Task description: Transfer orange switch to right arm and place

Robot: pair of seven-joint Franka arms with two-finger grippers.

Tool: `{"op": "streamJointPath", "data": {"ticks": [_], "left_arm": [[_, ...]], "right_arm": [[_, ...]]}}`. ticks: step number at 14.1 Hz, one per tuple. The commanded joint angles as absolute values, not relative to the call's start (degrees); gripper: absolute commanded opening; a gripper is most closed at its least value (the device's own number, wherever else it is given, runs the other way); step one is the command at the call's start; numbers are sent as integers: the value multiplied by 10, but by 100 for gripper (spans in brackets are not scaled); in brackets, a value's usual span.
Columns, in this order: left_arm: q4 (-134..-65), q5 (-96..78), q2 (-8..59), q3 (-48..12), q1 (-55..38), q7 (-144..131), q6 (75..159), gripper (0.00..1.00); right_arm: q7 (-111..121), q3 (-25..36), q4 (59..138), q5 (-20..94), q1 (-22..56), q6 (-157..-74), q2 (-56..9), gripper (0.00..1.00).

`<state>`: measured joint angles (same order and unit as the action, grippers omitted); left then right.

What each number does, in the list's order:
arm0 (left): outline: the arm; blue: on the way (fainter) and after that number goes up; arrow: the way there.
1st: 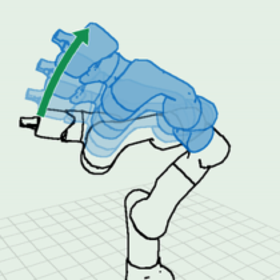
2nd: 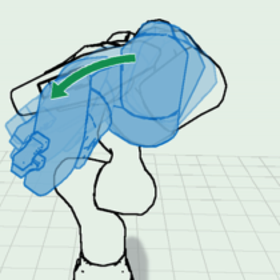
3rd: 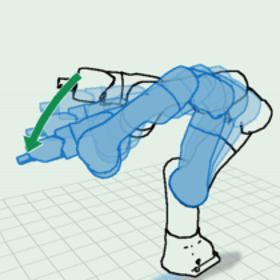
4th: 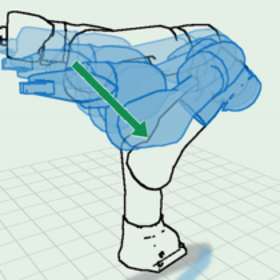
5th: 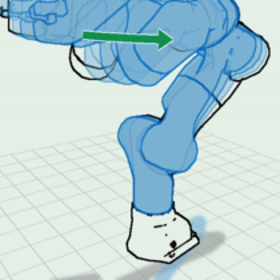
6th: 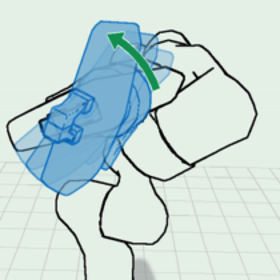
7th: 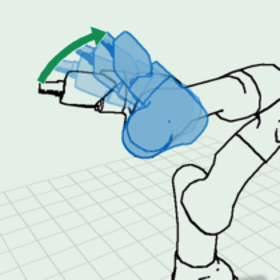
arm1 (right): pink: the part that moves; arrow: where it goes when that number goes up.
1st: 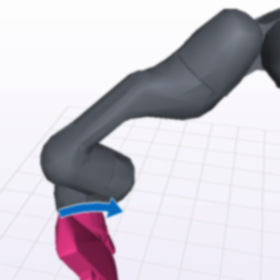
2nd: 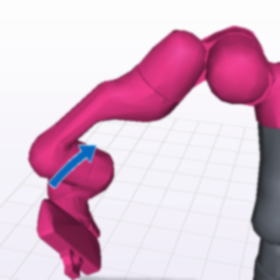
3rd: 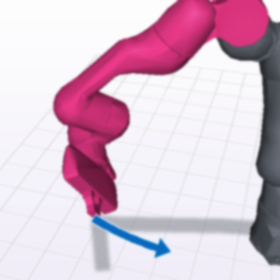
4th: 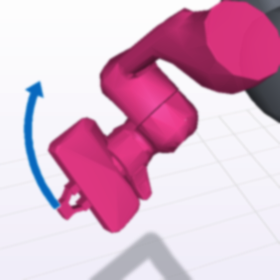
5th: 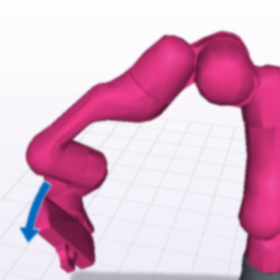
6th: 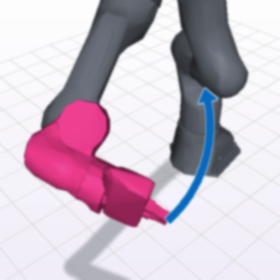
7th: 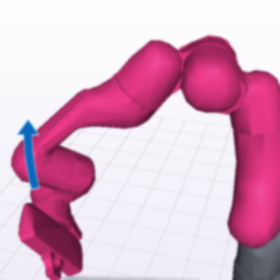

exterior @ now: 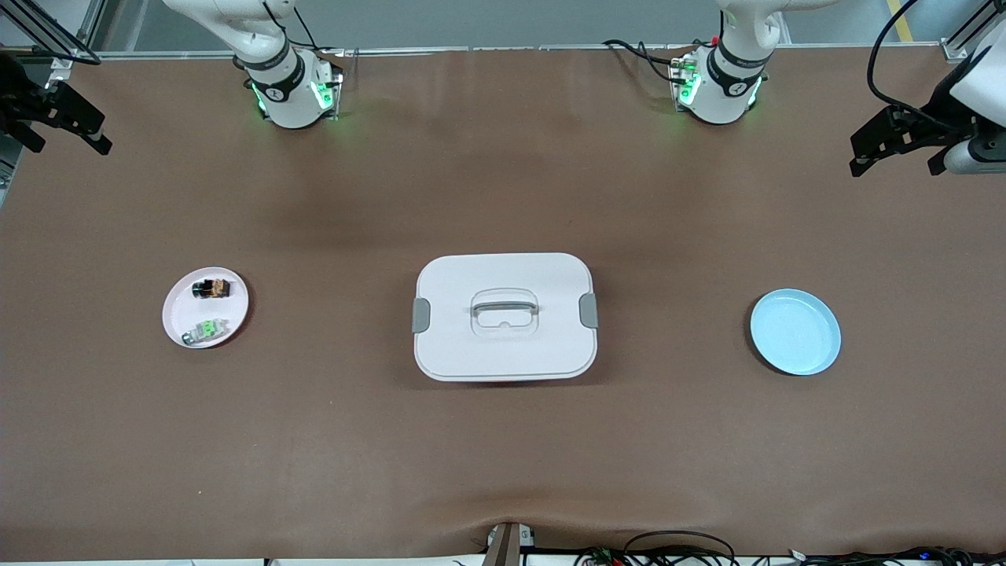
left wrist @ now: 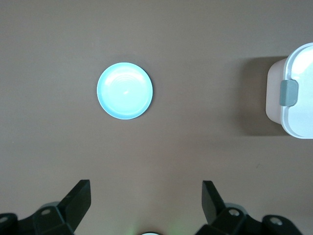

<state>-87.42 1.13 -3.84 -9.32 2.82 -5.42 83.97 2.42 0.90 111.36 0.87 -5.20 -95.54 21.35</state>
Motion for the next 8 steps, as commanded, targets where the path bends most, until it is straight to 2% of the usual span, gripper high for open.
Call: {"op": "streamJointPath", "data": {"ticks": [1, 8], "left_arm": [[-868, 3, -36, -94, 29, -41, 838, 100], [-869, 4, -35, -94, 30, -41, 842, 100]], "right_arm": [[25, 10, 1098, 4, -51, -945, 205, 100], [25, 10, 1098, 4, -51, -945, 205, 100]]}}
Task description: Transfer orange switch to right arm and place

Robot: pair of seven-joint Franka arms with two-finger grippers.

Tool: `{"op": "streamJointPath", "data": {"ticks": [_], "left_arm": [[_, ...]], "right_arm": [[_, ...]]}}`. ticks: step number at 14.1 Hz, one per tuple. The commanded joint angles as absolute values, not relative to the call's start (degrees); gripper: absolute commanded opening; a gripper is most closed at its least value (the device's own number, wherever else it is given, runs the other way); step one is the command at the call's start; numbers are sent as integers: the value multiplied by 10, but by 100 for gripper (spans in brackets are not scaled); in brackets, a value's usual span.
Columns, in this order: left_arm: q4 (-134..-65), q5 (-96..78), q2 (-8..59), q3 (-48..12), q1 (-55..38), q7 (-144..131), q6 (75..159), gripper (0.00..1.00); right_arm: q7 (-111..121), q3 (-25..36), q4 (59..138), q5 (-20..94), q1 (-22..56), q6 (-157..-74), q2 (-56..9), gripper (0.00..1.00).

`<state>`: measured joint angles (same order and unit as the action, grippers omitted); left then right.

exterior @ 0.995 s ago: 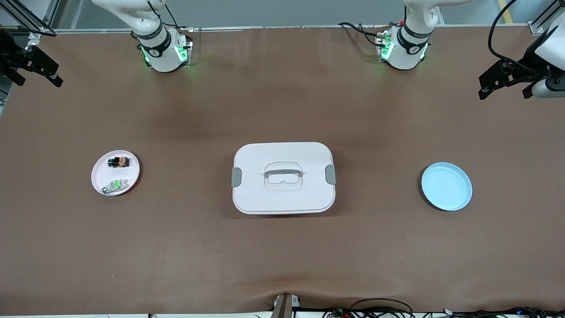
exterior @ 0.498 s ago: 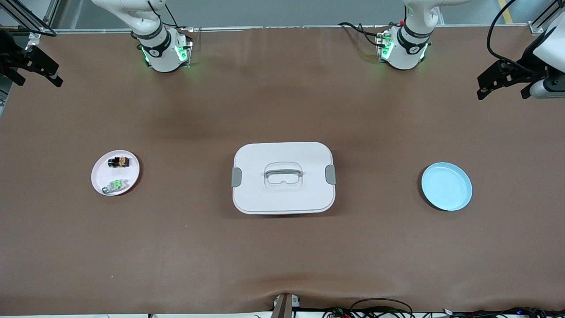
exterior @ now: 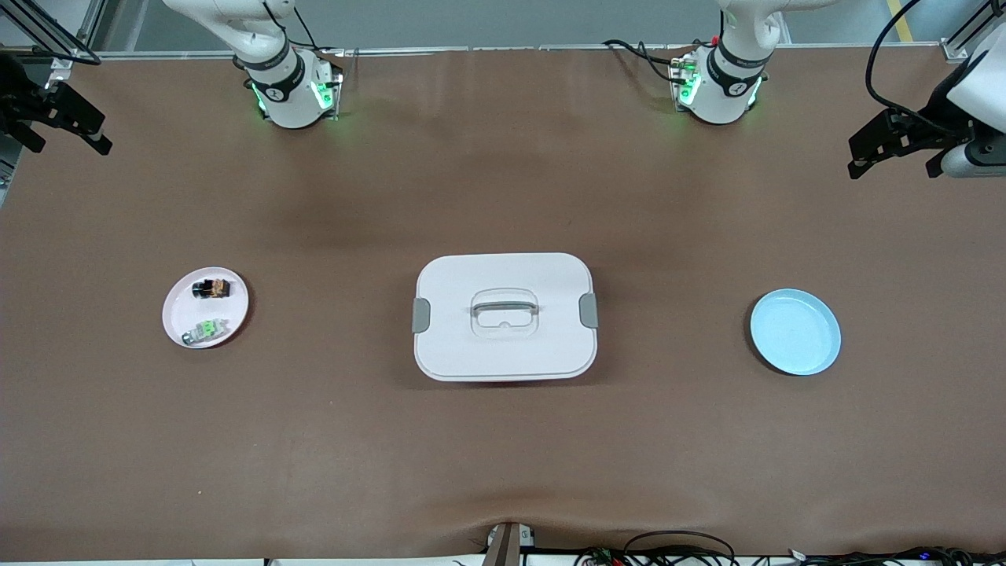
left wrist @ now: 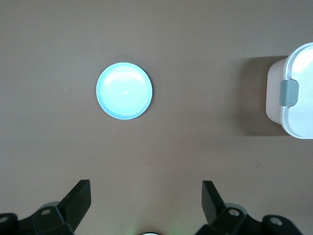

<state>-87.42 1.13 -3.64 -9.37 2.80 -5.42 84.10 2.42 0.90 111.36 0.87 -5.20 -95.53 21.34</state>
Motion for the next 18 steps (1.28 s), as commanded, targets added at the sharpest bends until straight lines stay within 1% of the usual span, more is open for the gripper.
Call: {"op": "streamJointPath", "data": {"ticks": [1, 8, 9, 11, 15, 18], "left_arm": [[-870, 4, -35, -94, 30, -41, 842, 100], [-870, 6, -32, -93, 30, -42, 842, 100], [-869, 6, -30, -94, 30, -42, 843, 100], [-869, 6, -29, -93, 31, -42, 849, 100], [-868, 4, -28, -92, 31, -42, 853, 100], [-871, 4, -29, -92, 31, -42, 857, 100]], "right_arm": [[25, 10, 1098, 4, -50, -946, 205, 100], [25, 10, 1095, 4, -50, -947, 204, 100], [25, 10, 1084, 4, -50, -946, 195, 100], [25, 10, 1036, 4, -51, -938, 159, 100], [25, 10, 935, 4, -49, -890, 88, 100], [25, 10, 896, 5, -49, -885, 62, 100]]}}
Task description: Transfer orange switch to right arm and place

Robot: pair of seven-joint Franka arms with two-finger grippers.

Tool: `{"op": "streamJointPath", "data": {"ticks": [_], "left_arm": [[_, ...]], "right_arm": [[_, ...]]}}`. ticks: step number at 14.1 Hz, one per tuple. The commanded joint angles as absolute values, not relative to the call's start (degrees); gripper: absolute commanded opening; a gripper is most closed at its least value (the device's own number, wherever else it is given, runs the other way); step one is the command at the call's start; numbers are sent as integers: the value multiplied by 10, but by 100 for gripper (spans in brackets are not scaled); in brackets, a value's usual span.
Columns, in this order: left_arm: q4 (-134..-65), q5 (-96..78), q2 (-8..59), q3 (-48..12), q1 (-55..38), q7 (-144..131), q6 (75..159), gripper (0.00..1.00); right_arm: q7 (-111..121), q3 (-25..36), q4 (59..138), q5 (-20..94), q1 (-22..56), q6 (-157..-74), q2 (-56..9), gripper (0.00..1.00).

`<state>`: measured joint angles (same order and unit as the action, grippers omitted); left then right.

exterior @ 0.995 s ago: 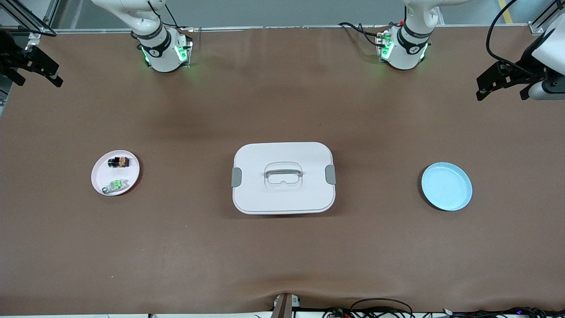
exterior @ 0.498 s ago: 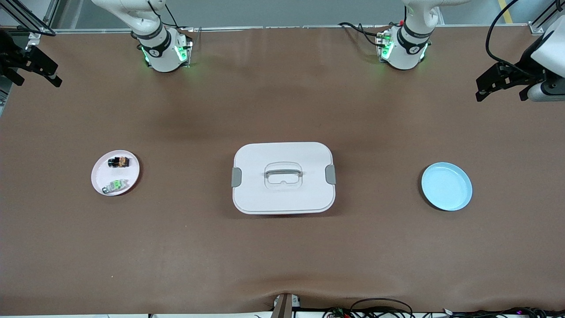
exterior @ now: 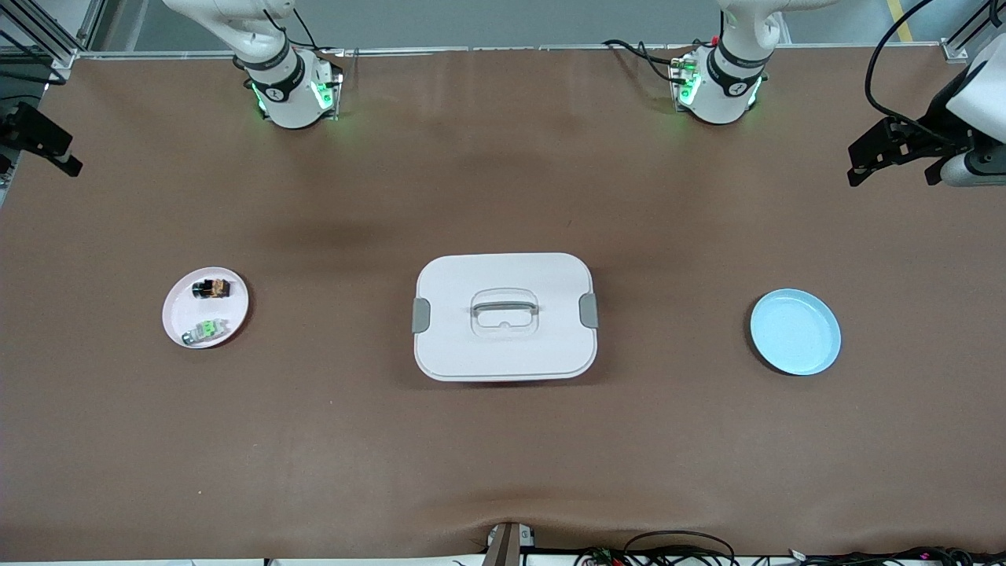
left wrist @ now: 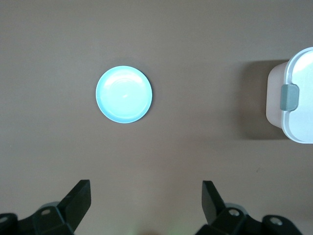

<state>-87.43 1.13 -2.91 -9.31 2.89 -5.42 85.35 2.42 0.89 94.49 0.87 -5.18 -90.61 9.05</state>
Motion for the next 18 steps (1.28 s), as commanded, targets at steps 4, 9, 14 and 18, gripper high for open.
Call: {"op": "streamJointPath", "data": {"ticks": [4, 9, 14, 18], "left_arm": [[-882, 4, -33, -91, 32, -41, 859, 100], [-881, 6, -31, -89, 33, -41, 874, 100], [-910, 5, -45, -90, 32, -41, 904, 100], [-925, 5, -55, -89, 32, -41, 913, 100]], "right_arm": [[25, 9, 868, 6, -48, -848, 34, 100], [19, 9, 791, 4, -49, -779, -28, 100], [20, 11, 789, 8, -53, -803, -28, 100], [18, 11, 793, 14, -54, -855, -28, 100]]}}
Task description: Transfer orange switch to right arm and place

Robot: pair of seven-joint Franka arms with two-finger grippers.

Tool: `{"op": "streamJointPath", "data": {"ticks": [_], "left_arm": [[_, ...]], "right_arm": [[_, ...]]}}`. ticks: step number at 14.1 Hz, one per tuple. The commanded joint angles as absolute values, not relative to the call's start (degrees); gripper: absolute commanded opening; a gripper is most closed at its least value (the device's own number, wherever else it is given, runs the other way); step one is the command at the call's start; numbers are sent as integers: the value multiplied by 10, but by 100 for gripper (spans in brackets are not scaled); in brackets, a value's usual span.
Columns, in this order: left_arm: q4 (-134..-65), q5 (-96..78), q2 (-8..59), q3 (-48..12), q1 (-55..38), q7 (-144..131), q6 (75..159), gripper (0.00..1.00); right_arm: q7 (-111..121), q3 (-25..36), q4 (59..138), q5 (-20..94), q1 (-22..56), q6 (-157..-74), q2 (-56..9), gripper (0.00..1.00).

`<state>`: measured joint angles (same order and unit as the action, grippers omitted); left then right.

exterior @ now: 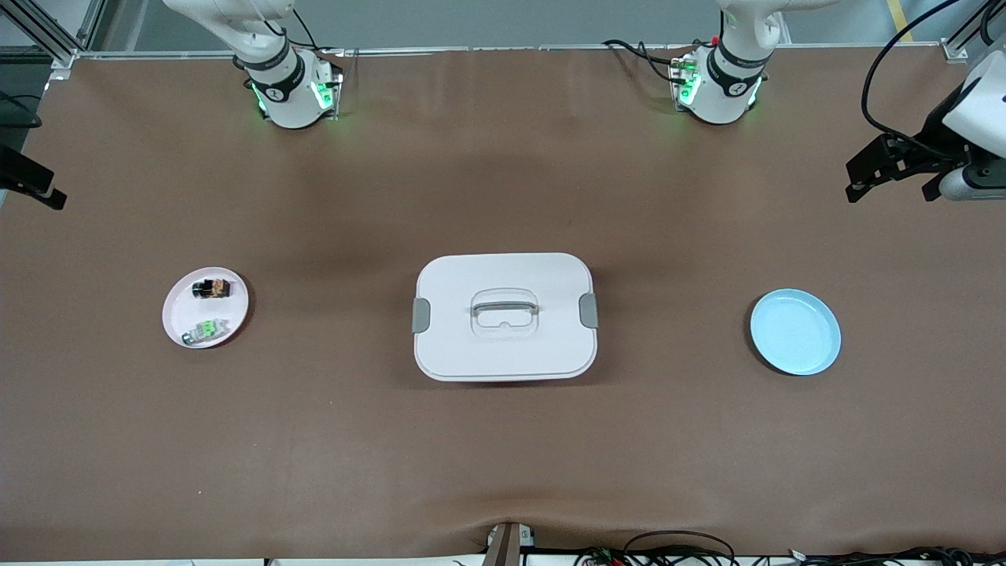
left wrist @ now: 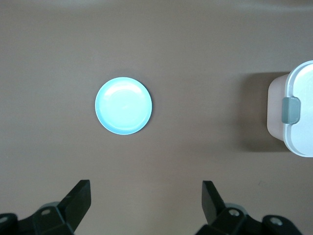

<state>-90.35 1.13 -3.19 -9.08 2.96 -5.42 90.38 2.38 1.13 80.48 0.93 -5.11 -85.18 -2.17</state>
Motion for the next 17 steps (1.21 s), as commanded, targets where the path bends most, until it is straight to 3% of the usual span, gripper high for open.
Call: {"op": "streamJointPath", "data": {"ticks": [1, 17], "left_arm": [[-924, 6, -55, -89, 33, -41, 911, 100], [-889, 2, -48, -97, 43, -8, 867, 100]], "right_arm": [[18, 11, 795, 13, -51, -850, -29, 100], [21, 10, 796, 6, -48, -850, -37, 100]]}}
